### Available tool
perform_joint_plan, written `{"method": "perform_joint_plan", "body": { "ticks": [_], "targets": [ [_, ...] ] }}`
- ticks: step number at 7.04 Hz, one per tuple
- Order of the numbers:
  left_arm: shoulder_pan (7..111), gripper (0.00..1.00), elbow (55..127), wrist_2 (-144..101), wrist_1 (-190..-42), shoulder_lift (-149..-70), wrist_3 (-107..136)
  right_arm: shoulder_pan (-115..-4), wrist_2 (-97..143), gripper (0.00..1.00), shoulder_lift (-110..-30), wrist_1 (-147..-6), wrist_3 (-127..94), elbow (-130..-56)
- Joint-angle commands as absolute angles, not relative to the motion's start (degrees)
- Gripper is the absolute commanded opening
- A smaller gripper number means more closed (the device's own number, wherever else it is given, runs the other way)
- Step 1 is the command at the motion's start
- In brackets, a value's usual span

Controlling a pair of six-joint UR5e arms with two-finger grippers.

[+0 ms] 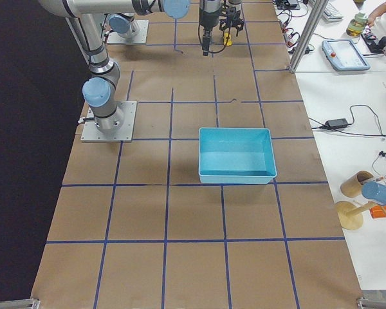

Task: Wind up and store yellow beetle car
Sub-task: 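Close the left gripper on the yellow beetle car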

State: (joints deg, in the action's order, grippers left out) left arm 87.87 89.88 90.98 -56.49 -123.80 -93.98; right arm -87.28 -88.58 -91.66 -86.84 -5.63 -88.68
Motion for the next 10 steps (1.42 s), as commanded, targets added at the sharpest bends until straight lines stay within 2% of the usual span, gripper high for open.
{"method": "perform_joint_plan", "body": {
  "ticks": [1,2,3,5,10],
  "targets": [
    [87.5,0.64,89.8,91.1,-57.0,-123.8,-94.0,-87.3,-88.6,1.0,-91.6,-86.8,-5.5,-88.7],
    [87.5,0.32,89.9,91.1,-57.1,-123.8,-93.8,-87.3,-88.6,1.0,-91.5,-86.8,-5.5,-88.8],
    [87.6,0.07,89.8,91.0,-57.1,-123.5,-93.3,-87.3,-88.5,1.0,-91.3,-86.8,-5.5,-88.7],
    [87.5,0.0,89.8,91.0,-57.2,-123.0,-93.3,-87.3,-88.3,1.0,-91.1,-86.9,-5.5,-88.8],
    [86.5,0.0,89.8,90.8,-57.7,-122.3,-94.2,-87.3,-88.1,1.0,-91.1,-87.1,-5.5,-88.8]
  ]
}}
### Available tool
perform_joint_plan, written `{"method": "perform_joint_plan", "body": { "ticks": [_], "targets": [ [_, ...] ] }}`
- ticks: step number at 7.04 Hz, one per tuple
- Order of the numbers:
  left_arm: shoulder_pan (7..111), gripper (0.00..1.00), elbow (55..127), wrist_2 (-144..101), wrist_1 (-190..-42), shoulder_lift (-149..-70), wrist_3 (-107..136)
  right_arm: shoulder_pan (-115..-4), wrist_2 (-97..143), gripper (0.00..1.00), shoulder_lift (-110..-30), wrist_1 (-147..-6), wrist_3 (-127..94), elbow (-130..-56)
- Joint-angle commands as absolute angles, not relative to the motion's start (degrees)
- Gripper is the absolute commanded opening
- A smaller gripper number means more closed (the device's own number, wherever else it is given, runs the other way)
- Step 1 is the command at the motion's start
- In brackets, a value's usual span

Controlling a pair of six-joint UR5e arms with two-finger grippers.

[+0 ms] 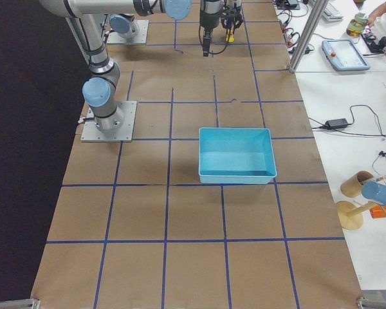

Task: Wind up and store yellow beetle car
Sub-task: 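Press the car down and drag it backward along the table with the left gripper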

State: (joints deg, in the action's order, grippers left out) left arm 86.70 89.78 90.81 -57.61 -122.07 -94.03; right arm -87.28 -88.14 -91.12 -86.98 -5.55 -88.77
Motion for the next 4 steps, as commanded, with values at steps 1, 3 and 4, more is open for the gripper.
{"method": "perform_joint_plan", "body": {
  "ticks": [1,3,4],
  "targets": [
    [86.5,0.0,89.7,90.9,-57.7,-123.1,-94.2,-87.3,-88.1,1.0,-91.1,-87.0,-5.6,-88.8],
    [86.5,0.0,89.7,90.9,-57.7,-123.1,-94.2,-87.3,-88.1,1.0,-91.0,-86.9,-5.5,-88.8],
    [86.4,0.01,89.7,90.9,-57.7,-123.2,-94.0,-87.3,-88.1,1.0,-91.0,-87.0,-5.5,-88.9]
  ]
}}
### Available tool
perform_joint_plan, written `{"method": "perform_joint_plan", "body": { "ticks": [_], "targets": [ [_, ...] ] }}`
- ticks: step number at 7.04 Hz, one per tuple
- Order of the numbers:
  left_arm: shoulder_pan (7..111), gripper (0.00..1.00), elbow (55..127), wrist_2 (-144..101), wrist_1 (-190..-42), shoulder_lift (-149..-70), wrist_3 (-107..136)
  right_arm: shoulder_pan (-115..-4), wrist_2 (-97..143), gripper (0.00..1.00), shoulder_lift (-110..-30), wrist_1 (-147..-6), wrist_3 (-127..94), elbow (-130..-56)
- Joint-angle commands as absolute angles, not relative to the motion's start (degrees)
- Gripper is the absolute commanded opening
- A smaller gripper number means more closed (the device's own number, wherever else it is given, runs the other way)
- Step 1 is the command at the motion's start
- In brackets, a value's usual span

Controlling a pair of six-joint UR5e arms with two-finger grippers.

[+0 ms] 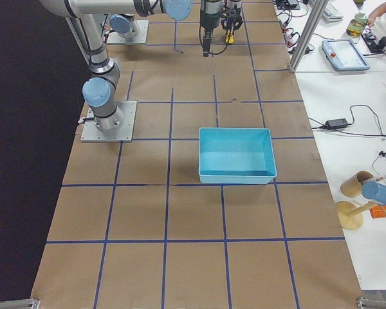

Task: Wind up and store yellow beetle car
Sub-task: 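Press the car down and drag it backward along the table with the left gripper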

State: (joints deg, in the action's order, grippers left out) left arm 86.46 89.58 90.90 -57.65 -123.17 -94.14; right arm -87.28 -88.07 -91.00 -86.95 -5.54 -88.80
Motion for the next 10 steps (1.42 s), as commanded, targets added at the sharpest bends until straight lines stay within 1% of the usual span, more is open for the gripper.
{"method": "perform_joint_plan", "body": {
  "ticks": [1,8,10],
  "targets": [
    [86.4,0.01,89.8,90.9,-57.7,-123.4,-93.8,-87.3,-88.0,1.0,-91.0,-87.0,-5.6,-88.9],
    [85.9,0.01,89.8,90.8,-57.4,-124.1,-94.3,-87.3,-88.0,1.0,-91.0,-87.5,-5.7,-88.9],
    [84.0,0.01,89.8,90.7,-57.4,-124.1,-95.1,-87.3,-88.0,1.0,-91.0,-87.5,-5.7,-88.9]
  ]
}}
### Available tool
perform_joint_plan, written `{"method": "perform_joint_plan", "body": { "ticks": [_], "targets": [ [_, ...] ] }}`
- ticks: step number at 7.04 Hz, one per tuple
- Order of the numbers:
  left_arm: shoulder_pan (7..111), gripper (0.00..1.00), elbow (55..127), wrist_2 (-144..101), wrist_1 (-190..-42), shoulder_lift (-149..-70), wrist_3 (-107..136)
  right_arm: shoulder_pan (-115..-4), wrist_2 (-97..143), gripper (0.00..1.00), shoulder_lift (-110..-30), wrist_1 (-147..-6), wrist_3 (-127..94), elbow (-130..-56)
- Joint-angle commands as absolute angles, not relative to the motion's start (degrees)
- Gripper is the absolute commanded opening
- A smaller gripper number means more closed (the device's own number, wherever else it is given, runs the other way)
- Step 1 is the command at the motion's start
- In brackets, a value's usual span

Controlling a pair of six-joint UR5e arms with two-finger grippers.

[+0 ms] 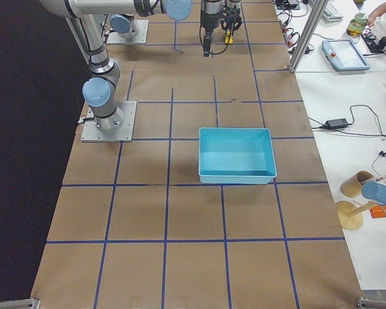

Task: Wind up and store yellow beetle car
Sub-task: 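Press the car down and drag it backward along the table with the left gripper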

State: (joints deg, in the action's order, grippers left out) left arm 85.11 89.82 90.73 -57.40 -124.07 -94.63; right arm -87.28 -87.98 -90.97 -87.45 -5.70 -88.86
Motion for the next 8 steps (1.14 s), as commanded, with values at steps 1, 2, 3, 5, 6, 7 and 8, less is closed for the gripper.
{"method": "perform_joint_plan", "body": {
  "ticks": [1,2,3,5,6,7,8],
  "targets": [
    [83.8,0.01,89.7,90.7,-57.4,-124.1,-95.4,-87.3,-87.9,1.0,-91.0,-87.5,-5.7,-88.9],
    [83.7,0.01,89.7,90.7,-57.4,-124.1,-95.6,-87.3,-87.9,1.0,-91.1,-87.5,-5.8,-88.9],
    [83.7,0.01,89.7,90.7,-57.4,-124.1,-95.6,-87.3,-87.8,1.0,-91.1,-87.5,-5.8,-88.9],
    [83.7,0.01,89.6,90.8,-57.4,-124.0,-95.7,-87.4,-87.7,1.0,-91.1,-87.5,-6.2,-88.9],
    [83.6,0.01,89.5,90.9,-57.4,-124.0,-95.9,-87.4,-87.7,1.0,-91.1,-87.5,-6.3,-88.9],
    [83.1,0.01,89.7,90.9,-57.4,-123.8,-95.9,-87.4,-87.7,1.0,-91.1,-87.4,-6.4,-88.9],
    [82.7,0.01,89.7,90.8,-57.5,-123.8,-96.0,-87.4,-87.7,1.0,-91.1,-87.4,-6.3,-88.9]
  ]
}}
